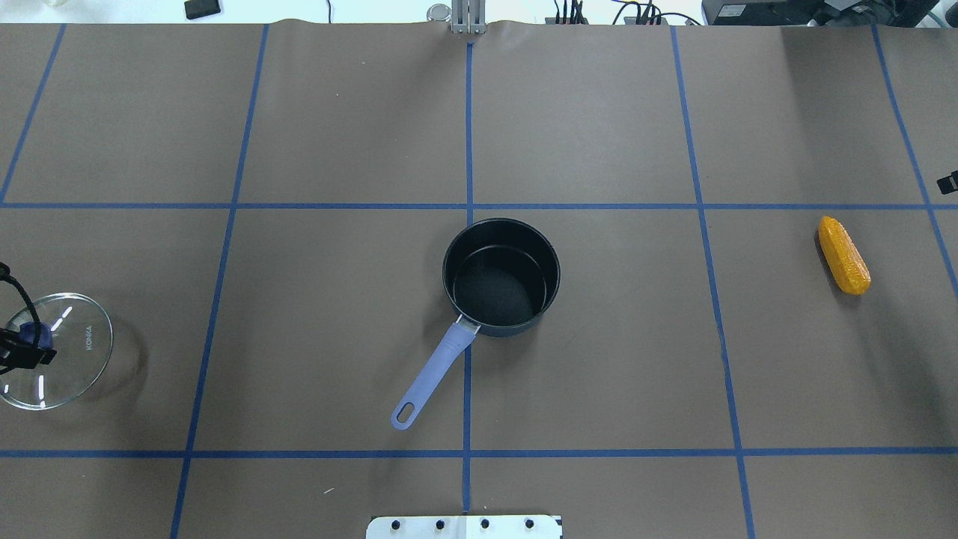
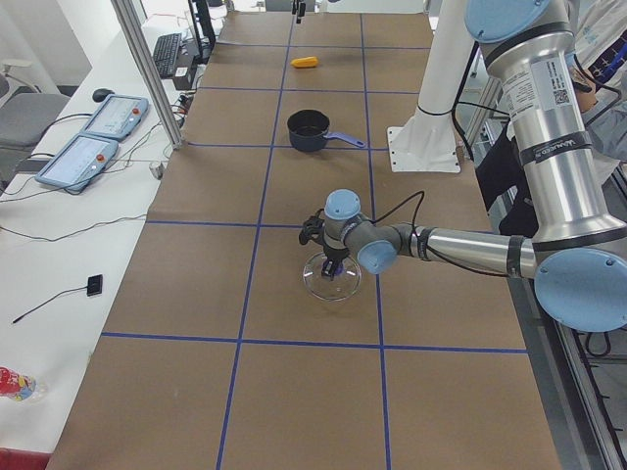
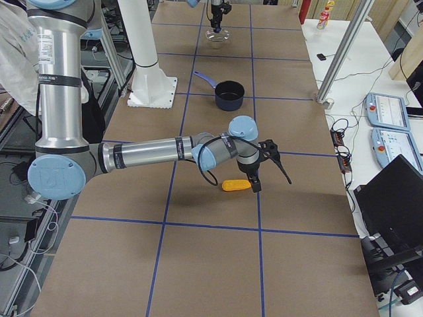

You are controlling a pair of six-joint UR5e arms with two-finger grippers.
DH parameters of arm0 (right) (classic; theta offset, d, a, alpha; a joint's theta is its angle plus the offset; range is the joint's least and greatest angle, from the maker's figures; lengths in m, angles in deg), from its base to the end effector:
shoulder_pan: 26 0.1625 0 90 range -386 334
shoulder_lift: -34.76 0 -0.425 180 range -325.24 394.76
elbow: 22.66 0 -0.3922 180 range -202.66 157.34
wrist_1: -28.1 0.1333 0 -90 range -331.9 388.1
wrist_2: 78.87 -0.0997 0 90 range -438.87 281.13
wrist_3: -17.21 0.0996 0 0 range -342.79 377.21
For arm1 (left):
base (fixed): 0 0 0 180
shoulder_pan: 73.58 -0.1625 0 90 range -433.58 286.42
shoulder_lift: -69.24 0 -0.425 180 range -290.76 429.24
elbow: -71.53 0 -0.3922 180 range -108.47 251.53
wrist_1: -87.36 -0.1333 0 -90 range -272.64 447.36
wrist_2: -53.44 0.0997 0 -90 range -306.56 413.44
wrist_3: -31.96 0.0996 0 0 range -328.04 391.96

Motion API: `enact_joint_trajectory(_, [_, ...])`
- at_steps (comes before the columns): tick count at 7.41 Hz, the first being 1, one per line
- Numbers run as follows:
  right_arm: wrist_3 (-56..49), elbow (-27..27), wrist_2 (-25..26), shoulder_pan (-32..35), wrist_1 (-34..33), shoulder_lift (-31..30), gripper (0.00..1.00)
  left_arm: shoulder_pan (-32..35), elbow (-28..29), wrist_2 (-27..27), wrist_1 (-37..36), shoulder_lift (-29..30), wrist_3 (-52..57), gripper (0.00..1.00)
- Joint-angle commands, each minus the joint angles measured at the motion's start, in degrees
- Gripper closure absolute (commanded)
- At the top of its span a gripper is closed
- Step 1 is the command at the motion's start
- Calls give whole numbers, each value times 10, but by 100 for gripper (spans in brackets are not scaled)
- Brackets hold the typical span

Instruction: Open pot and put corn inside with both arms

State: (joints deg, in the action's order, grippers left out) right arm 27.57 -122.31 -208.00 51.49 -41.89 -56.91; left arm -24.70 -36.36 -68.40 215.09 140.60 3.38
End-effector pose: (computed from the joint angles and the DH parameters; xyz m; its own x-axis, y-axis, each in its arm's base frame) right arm -0.0396 -0.5037 0.5543 0.7162 -0.2947 0.6326 0.0635 0.9302 0.3615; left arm 0.1936 -0.3446 0.5780 0.6300 0.4126 -0.6578 -0.2550 0.9101 0.3266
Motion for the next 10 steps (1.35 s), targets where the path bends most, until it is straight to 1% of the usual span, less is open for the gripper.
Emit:
enact_joint_trajectory(1, [2, 0, -1, -1, 0, 0, 0, -10, 11, 4, 0, 0, 2, 54])
enact_joint_trajectory(3, [3, -1, -2, -1, 0, 0, 0, -12, 18, 5, 0, 4, 3, 46])
enact_joint_trajectory(4, [4, -1, -2, -3, 0, 0, 0, -13, 25, 13, 1, 6, 3, 35])
enact_joint_trajectory(5, [4, -1, -2, -3, 0, 0, 0, -12, 26, 13, 1, 7, 3, 18])
enact_joint_trajectory(6, [4, -1, -2, -3, 0, 0, 0, -12, 26, 13, 1, 8, 3, 3])
enact_joint_trajectory(8, [11, -1, -3, -5, 0, 0, 0, -11, 20, 6, 1, 12, 1, 2])
enact_joint_trajectory(9, [12, -2, -3, -7, 0, 0, 0, -5, 15, -27, -6, 18, 1, 2])
enact_joint_trajectory(10, [21, -4, -3, -10, 0, 0, 0, 62, 11, -41, -38, 20, 3, 2])
